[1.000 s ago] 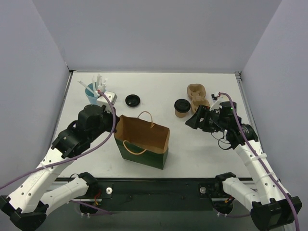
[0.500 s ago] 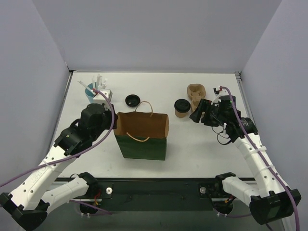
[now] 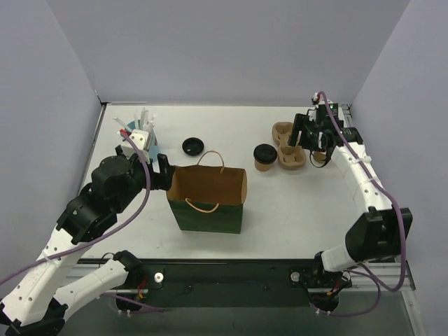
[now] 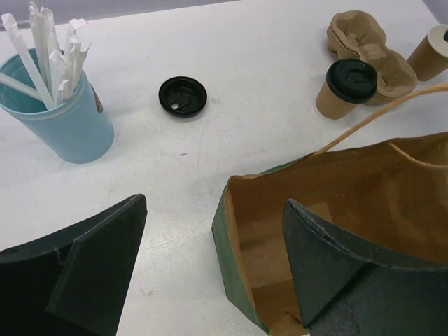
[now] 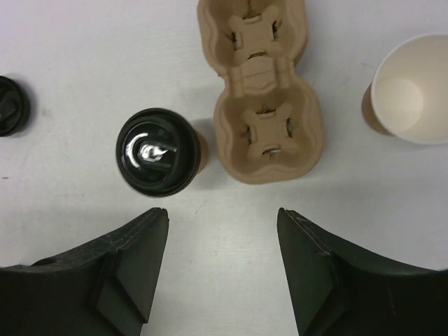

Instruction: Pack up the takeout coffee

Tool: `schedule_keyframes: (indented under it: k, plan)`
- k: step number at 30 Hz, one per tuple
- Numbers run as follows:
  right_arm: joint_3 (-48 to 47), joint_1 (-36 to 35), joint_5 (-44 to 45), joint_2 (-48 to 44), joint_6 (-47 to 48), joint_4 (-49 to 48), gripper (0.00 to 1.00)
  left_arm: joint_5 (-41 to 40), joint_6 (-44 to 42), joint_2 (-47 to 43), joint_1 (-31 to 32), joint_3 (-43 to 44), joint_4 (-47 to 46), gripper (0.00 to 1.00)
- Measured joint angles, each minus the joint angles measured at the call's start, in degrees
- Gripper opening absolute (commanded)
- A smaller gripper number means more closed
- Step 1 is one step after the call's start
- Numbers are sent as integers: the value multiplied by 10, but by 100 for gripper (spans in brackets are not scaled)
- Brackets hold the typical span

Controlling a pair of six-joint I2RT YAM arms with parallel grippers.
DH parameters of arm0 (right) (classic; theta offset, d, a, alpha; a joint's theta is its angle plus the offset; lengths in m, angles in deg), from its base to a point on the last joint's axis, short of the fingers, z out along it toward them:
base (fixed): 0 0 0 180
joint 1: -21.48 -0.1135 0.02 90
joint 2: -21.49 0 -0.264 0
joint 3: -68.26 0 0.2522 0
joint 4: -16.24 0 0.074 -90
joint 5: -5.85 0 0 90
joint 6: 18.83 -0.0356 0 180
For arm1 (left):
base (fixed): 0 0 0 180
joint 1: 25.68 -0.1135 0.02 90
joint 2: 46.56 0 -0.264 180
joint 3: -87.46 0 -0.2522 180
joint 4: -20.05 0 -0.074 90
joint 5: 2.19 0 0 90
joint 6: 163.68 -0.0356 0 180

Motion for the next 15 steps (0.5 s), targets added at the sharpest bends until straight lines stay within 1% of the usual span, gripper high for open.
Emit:
schedule_keyframes:
  k: [4,8,11,15]
  plan:
    - [-60,21,3,94,36,0,64,6,-31,-22,0,-22,-1,91]
    - [-101,37,-4,170,64,7,63,0,-50,-76,0,-109,-15,90]
    - [-131,41,-9,219,80,14,58,-1,-56,-117,0,-179,-29,90]
    - [-169,44,-11,273,92,21,58,-2,-57,-145,0,-218,-47,90]
